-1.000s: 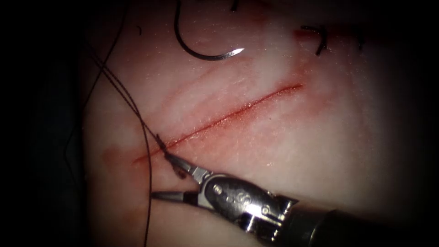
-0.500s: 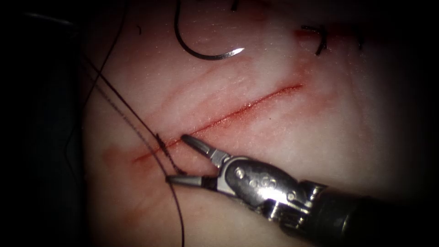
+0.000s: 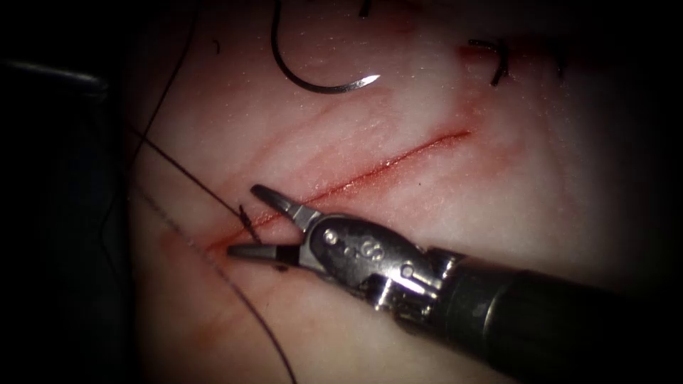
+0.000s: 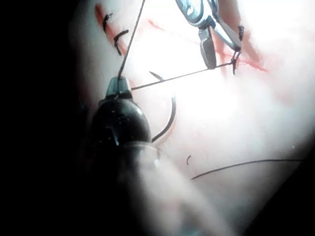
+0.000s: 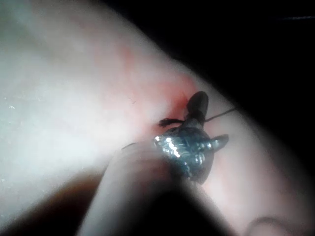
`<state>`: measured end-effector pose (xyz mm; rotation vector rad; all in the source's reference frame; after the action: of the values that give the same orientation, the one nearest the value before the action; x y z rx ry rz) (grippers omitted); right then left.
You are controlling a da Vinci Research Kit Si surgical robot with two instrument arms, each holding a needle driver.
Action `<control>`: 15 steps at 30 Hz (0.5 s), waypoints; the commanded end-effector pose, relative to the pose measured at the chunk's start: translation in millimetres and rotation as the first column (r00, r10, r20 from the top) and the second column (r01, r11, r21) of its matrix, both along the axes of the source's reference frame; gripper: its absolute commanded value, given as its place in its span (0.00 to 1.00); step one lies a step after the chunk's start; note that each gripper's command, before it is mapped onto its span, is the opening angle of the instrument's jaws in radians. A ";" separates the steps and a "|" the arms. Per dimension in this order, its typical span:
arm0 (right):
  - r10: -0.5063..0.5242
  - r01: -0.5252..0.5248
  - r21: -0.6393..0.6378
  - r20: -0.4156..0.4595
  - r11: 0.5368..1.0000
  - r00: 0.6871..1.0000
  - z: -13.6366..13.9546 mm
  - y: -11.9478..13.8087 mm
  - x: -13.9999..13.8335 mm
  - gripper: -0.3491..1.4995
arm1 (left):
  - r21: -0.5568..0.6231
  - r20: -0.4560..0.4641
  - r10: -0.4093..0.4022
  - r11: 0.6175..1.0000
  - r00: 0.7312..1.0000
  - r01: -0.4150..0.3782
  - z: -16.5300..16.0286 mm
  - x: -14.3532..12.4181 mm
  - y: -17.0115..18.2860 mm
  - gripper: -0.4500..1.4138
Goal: Wound Closure
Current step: With the right cutter, cut the suture.
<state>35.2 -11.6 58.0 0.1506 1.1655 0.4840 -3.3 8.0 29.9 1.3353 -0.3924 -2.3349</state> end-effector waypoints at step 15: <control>-0.041 0.041 -0.031 -0.003 0.999 0.999 2.2 1.4 4.3 0.73 | -0.021 0.003 0.009 1.000 1.000 -0.009 -0.3 -0.8 0.3 0.05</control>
<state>38.9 -10.5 60.1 0.1499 1.1675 0.4282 -3.7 7.5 29.5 1.3294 -0.4020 -2.3175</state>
